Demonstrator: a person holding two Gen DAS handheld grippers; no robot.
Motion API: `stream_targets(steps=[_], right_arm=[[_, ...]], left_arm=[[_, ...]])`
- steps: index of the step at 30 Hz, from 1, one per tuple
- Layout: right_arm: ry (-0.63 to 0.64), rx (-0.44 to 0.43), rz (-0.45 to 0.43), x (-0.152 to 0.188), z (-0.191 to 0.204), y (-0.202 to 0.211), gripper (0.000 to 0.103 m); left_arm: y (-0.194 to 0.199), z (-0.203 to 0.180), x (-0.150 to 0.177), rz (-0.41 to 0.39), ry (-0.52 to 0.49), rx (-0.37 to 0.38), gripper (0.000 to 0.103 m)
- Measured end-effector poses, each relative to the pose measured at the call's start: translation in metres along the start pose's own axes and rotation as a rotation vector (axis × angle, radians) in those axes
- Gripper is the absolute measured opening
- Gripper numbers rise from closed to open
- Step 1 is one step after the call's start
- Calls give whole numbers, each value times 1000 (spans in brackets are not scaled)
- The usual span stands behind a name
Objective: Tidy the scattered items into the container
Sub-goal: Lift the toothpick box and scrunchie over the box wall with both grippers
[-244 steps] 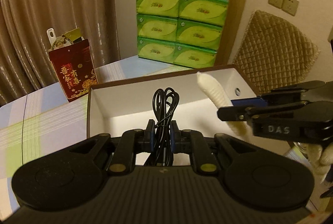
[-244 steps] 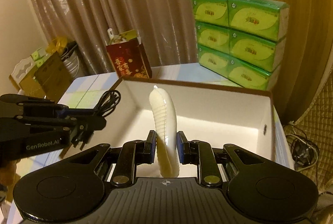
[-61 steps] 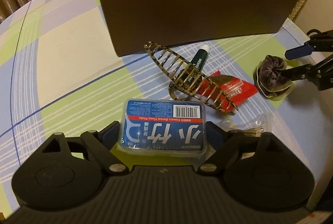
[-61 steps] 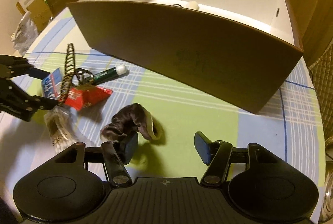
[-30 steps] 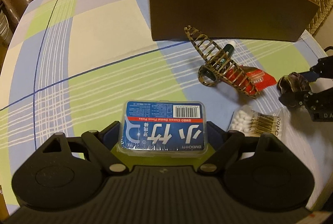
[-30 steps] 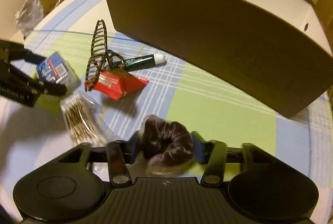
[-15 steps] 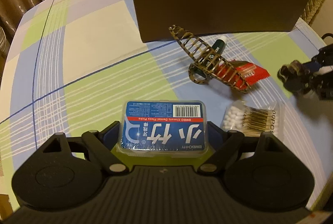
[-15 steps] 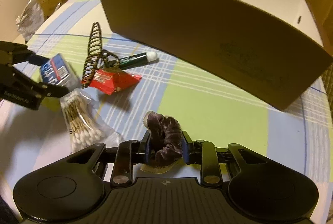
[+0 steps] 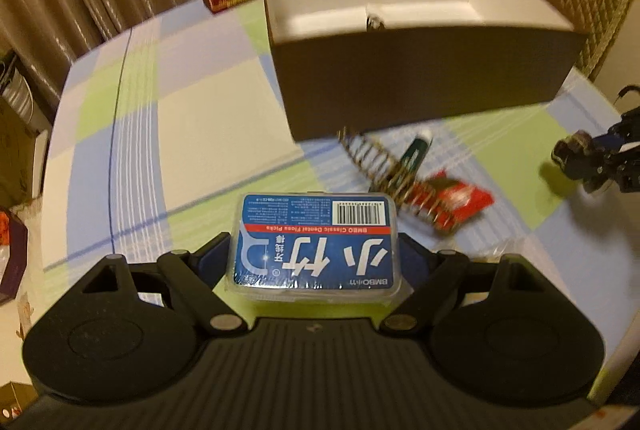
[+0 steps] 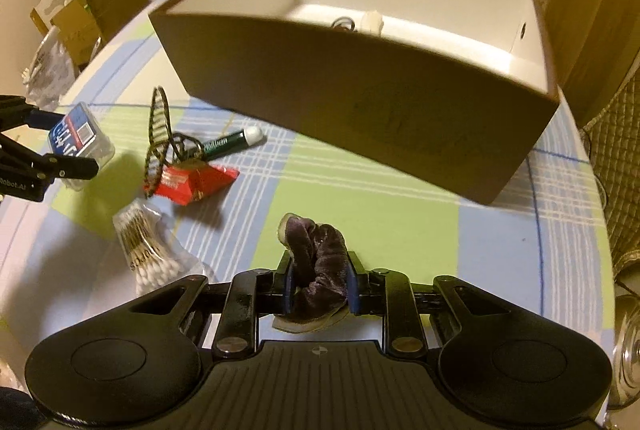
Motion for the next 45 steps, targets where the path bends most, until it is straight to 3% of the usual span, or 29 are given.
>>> stream_targets(steps=[14, 25, 33, 45], right_arm=[[-6, -84, -121, -63, -12, 51, 22], [45, -3, -246, -143, -41, 57, 22], [51, 61, -203, -175, -63, 14, 22], [-13, 108, -82, -200, -81, -64, 22]], left_arm=[[29, -26, -82, -124, -100, 64, 83], [7, -39, -170, -174, -172, 105, 83], [-35, -36, -206, -147, -183, 102, 83], [-123, -7, -235, -28, -65, 85, 83]])
Point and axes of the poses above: each gripper's, at about its wrist camera, not at the fingertips, and y roughly against the way its jaws point, z to its left, x to its underside, the point moved 9 cm from there along -y, roughly the way its jaws point, and after that the axes turned 11 degrees about x, right-handed, at the moved point
